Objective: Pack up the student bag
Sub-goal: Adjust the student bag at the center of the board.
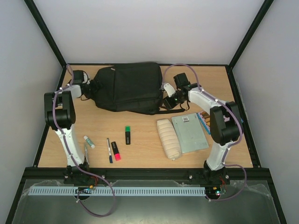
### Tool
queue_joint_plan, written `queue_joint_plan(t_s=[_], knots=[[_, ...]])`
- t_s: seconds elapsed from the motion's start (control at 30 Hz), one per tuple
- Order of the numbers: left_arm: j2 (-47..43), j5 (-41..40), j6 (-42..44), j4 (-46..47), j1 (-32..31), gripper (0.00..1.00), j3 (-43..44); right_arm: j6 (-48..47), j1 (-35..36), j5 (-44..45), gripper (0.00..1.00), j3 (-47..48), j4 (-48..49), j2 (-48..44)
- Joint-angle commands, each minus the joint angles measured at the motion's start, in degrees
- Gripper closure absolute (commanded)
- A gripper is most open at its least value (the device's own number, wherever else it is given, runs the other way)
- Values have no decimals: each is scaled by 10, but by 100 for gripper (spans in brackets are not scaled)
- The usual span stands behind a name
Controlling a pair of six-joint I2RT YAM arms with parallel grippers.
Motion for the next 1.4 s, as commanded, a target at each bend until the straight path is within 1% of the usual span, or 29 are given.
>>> queue_joint_plan(t_s=[0.0, 0.1, 0.2, 0.23, 0.37, 0.53, 0.63, 0.77, 0.93, 1.03, 1.2, 1.37], knots=[[-23, 29, 1, -9, -29, 15, -40, 39, 4, 18, 49, 42, -16, 47], [-43, 21, 11, -21, -56, 17, -63, 41, 4, 35, 49, 62, -7, 72], [-59, 2, 24, -69, -81, 19, -69, 39, 4, 44, 49, 85, -11, 98], [-67, 5, 27, -75, -88, 21, -77, 39, 4, 47, 49, 90, -11, 105], [-110, -5, 26, -99, -119, 23, -126, 44, 4, 44, 50, 105, -2, 125], [-190, -18, 33, -124, -157, 22, -198, 53, 6, 43, 50, 159, -14, 166], [-230, -23, 32, -135, -163, 21, -235, 65, 11, 53, 51, 196, -21, 195], [-264, -42, 44, -165, -162, 21, -253, 91, 19, 62, 51, 235, -27, 228], [-294, -17, 31, -146, -165, 20, -303, 116, 27, 93, 50, 283, -28, 262], [-303, -13, 23, -137, -179, 20, -325, 141, 29, 137, 50, 330, -33, 290], [-308, -2, 14, -129, -224, 17, -336, 169, 32, 185, 49, 379, -40, 326], [-300, -3, 5, -120, -270, 16, -337, 174, 38, 185, 47, 385, -49, 337]])
